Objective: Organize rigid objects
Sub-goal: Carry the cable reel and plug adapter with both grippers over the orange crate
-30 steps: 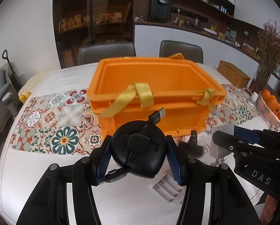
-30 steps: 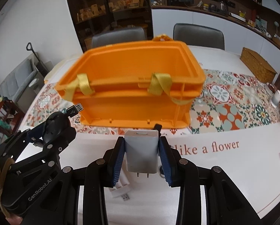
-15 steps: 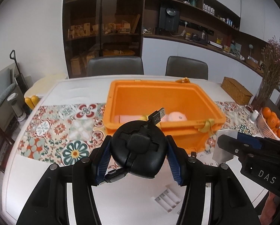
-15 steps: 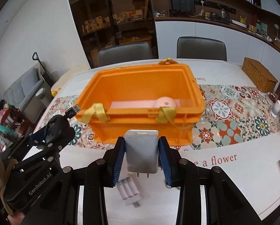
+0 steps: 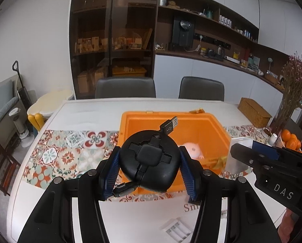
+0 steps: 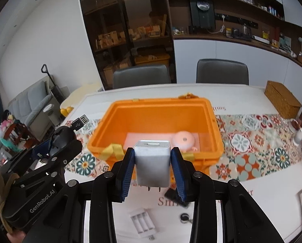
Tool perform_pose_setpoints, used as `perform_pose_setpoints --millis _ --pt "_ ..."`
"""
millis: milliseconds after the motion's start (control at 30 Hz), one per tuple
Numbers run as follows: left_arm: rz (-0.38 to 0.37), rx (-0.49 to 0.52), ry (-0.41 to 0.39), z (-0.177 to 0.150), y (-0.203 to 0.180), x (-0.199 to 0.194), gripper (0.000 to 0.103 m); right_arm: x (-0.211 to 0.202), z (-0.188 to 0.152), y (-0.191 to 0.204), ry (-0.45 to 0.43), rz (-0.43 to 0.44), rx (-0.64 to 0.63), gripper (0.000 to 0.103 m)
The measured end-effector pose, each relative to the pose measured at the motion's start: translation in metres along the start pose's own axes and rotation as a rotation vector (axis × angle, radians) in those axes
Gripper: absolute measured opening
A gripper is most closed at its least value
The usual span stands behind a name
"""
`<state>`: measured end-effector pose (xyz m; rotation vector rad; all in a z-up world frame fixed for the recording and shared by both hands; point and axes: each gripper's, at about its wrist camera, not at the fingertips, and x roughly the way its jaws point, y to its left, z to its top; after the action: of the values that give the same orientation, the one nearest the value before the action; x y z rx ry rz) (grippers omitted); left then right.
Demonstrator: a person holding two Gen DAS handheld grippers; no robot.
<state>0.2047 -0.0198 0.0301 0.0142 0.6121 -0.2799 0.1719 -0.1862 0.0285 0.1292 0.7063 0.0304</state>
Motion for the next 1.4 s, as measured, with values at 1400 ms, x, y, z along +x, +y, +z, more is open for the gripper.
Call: perform_pose_setpoints --millis 1400 --pt "0.035 -0.005 0.211 0.068 0.006 0.132 0.055 0.139 0.088 -0.019 0.226 0.045 0.023 0.037"
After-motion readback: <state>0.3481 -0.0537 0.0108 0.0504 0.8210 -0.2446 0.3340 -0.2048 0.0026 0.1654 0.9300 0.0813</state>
